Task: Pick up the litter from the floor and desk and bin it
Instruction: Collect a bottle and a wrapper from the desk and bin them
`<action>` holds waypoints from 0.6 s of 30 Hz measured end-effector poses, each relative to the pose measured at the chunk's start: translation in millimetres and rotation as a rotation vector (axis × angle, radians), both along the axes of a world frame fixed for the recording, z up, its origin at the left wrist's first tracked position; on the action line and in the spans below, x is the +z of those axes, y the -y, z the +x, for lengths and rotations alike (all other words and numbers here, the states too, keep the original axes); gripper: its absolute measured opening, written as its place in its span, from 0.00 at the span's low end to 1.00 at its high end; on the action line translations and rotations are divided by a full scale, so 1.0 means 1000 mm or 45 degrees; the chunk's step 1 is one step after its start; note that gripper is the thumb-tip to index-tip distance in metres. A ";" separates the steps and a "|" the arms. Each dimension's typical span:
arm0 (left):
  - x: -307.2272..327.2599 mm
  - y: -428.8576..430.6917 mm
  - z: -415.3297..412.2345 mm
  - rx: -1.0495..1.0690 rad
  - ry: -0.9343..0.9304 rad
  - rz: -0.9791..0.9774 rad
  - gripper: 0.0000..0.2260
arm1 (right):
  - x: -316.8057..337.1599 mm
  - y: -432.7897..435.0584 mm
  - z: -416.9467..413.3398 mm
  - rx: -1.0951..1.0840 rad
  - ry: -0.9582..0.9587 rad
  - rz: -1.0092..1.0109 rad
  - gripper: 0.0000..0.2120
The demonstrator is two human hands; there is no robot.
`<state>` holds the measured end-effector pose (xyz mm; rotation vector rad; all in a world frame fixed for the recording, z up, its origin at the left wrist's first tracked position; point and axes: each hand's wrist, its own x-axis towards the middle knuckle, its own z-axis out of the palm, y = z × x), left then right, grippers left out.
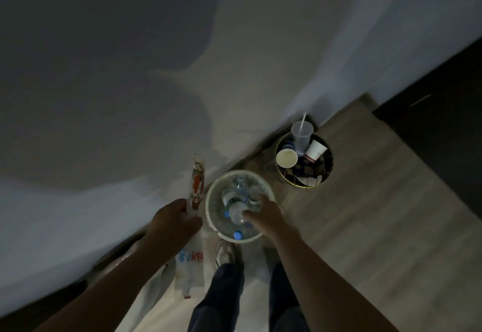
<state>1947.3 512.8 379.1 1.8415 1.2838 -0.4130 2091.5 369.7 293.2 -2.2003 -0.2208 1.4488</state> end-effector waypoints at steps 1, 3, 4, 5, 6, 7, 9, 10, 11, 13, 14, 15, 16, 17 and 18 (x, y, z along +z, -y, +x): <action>-0.006 0.002 0.007 -0.009 0.001 -0.002 0.03 | -0.002 0.008 0.004 -0.004 0.029 -0.004 0.33; -0.016 0.007 0.023 -0.007 0.014 -0.021 0.04 | -0.005 0.028 0.014 -0.009 0.064 -0.005 0.30; -0.022 0.010 0.033 -0.031 0.016 -0.017 0.05 | -0.006 0.040 0.020 -0.006 0.062 -0.014 0.28; -0.027 0.014 0.043 -0.069 0.012 -0.005 0.06 | -0.005 0.052 0.027 -0.002 0.058 -0.031 0.27; -0.032 0.019 0.056 -0.097 0.010 0.007 0.08 | -0.005 0.064 0.035 0.006 0.052 -0.054 0.27; -0.037 0.024 0.069 -0.110 0.016 0.017 0.09 | -0.004 0.077 0.043 0.007 0.045 -0.072 0.26; -0.047 0.036 0.097 -0.123 0.053 0.026 0.13 | -0.007 0.101 0.063 -0.023 0.031 -0.082 0.24; -0.053 0.042 0.112 -0.125 0.083 0.025 0.15 | -0.009 0.113 0.073 -0.041 0.030 -0.088 0.23; -0.060 0.047 0.127 -0.132 0.099 0.015 0.15 | -0.011 0.123 0.084 -0.064 0.034 -0.101 0.22; -0.073 0.058 0.158 -0.149 0.108 -0.040 0.12 | -0.019 0.143 0.106 -0.101 0.043 -0.124 0.23; -0.081 0.064 0.175 -0.160 0.105 -0.074 0.08 | -0.022 0.151 0.117 -0.112 0.052 -0.127 0.23; -0.089 0.069 0.192 -0.171 0.115 -0.092 0.08 | -0.026 0.158 0.127 -0.129 0.062 -0.130 0.25; -0.098 0.075 0.211 -0.193 0.133 -0.096 0.12 | -0.030 0.164 0.138 -0.157 0.062 -0.139 0.26; -0.108 0.081 0.230 -0.204 0.158 -0.085 0.15 | -0.035 0.171 0.149 -0.180 0.057 -0.150 0.27; -0.117 0.087 0.249 -0.201 0.188 -0.063 0.15 | -0.041 0.177 0.159 -0.195 0.054 -0.157 0.28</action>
